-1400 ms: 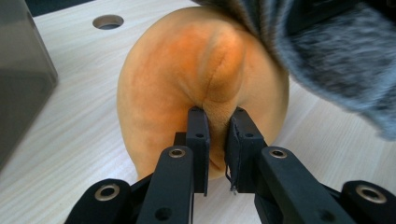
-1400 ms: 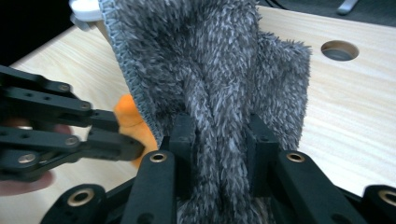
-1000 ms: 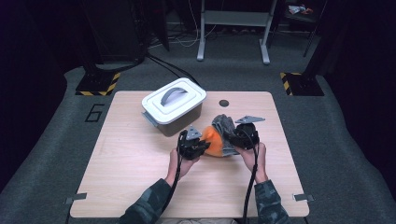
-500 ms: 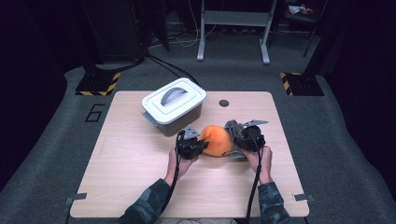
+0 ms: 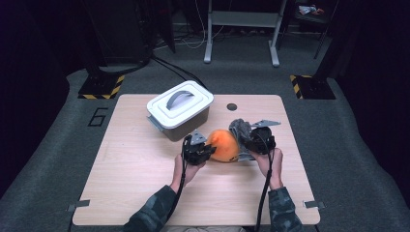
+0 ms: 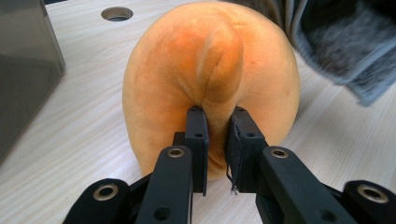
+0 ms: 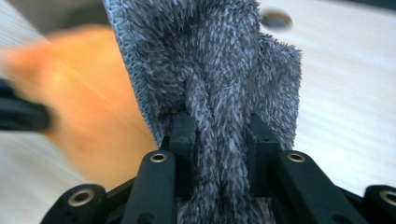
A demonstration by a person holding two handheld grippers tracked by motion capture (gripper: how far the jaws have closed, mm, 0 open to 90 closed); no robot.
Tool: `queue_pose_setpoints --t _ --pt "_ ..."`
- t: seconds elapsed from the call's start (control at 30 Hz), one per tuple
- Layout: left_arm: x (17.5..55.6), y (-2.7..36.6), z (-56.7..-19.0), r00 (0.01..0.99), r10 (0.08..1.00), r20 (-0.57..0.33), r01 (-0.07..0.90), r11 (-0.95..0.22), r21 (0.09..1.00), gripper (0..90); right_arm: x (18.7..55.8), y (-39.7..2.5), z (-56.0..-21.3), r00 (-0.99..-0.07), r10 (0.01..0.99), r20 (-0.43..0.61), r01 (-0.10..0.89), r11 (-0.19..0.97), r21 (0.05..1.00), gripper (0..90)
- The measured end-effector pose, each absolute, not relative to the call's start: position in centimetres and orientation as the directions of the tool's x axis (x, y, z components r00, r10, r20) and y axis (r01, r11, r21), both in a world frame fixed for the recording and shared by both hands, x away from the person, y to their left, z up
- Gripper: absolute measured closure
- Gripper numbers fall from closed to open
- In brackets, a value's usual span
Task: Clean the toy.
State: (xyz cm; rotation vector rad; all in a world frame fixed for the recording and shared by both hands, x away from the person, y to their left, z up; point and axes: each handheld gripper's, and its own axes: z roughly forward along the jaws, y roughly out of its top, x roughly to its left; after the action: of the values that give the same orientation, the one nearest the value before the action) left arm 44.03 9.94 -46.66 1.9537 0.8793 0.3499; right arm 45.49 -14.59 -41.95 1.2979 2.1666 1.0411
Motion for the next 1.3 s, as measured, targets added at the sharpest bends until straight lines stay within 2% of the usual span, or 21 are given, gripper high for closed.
queue_pose_setpoints --t 0.17,0.37,0.77,1.3 --pt "44.0 9.8 -46.6 0.704 0.703 -0.099 0.433 -0.314 0.845 79.0 44.7 -12.2 -40.4 -0.549 0.836 0.003 0.510 0.332 0.793 68.9" --pt "44.1 9.9 -46.6 0.701 0.705 -0.105 0.440 -0.313 0.842 78.8 45.2 -10.2 -41.0 -0.561 0.827 -0.034 0.515 0.381 0.768 68.7" --pt "44.1 9.9 -46.7 0.702 0.704 -0.106 0.437 -0.309 0.845 78.6 45.5 -12.7 -42.3 -0.519 0.855 -0.006 0.556 0.343 0.757 68.5" --pt "44.2 9.8 -46.7 0.703 0.703 -0.104 0.435 -0.310 0.846 78.4 46.4 -15.4 -45.3 -0.439 0.898 0.037 0.656 0.292 0.695 68.6"
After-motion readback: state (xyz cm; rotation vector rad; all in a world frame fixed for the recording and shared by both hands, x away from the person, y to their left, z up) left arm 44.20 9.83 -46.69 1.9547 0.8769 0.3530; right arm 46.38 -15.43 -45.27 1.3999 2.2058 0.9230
